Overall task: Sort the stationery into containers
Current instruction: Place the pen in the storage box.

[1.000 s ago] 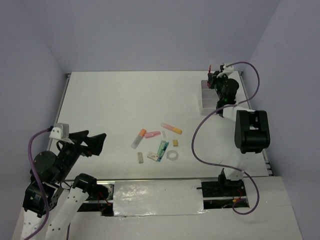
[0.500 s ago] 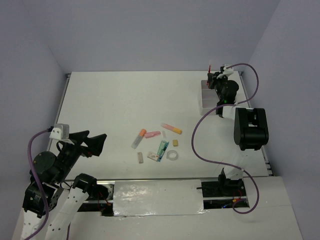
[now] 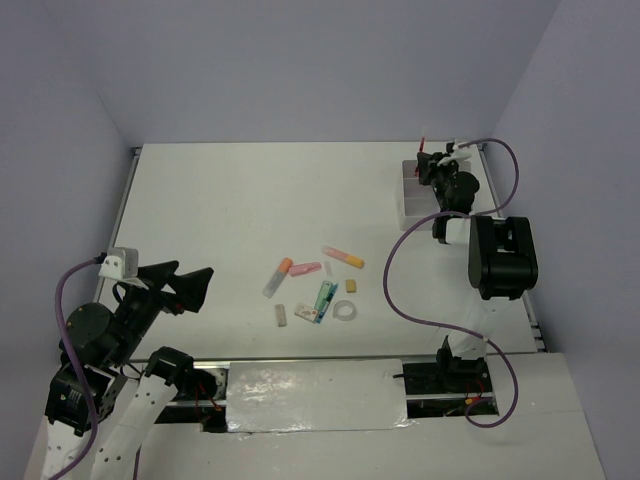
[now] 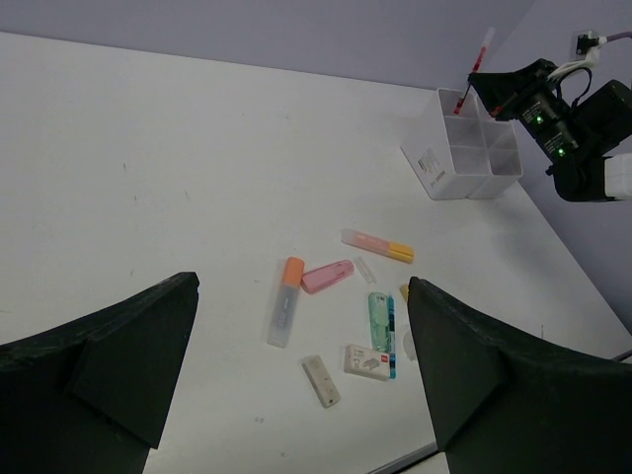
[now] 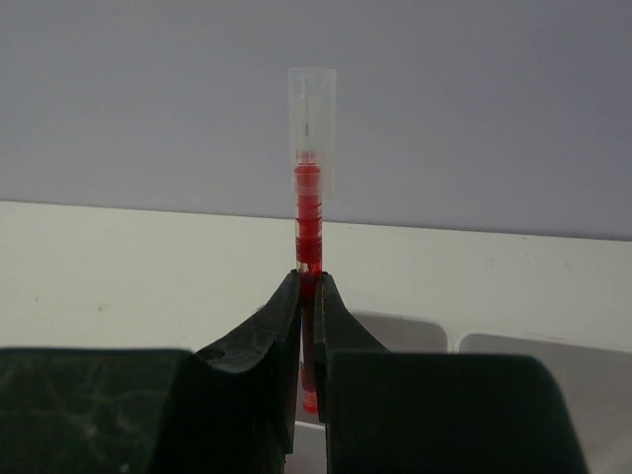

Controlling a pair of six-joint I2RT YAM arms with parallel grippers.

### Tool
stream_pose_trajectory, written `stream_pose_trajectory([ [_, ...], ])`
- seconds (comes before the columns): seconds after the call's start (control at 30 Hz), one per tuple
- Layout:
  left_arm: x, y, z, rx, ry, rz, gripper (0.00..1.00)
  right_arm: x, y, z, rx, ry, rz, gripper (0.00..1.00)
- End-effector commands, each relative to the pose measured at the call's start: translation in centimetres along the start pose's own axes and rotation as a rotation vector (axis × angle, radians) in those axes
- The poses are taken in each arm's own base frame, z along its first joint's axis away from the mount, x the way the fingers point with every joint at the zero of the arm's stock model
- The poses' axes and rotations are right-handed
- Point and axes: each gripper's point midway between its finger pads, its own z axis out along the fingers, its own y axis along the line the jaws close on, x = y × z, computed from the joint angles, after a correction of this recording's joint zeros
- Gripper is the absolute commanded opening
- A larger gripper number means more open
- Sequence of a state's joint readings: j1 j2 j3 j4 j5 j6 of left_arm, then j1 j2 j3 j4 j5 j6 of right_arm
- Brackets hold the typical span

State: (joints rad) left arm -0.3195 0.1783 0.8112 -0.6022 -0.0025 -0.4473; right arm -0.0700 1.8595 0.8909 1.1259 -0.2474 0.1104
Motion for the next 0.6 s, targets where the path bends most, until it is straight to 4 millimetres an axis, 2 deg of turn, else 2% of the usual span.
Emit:
stream_pose_trajectory([
  [0.0,-1.46,-0.69,-0.24,0.035,-0.065,0.020,0.99,-0.97,-0.24,0.24,-0.007,-0.064,-0.009,0.10],
  [0.4,-1.47,-0.70,-0.31,0.036,-0.068,0.017,0.99,-0.82,-0.98,0.87,0.025,-0.037,-0.017,0.11],
  [0.47,-1.51,-0.72,-0.38,0.038,-0.071,0.017,0.99,-0.77,-0.93,0.62,0.022,-0.039,-0.018,0.16],
  [0.5,-1.47,-0.70,-0.38,0.038,-0.071,0.017,0.99,-0.82,-0.87,0.59,0.018,-0.040,-0.020,0.27],
  [0.57,-1.51,-0.72,-0.45,0.039,-0.074,0.017,0.99,-0.74,-0.93,0.51,0.020,-0.039,-0.018,0.33],
])
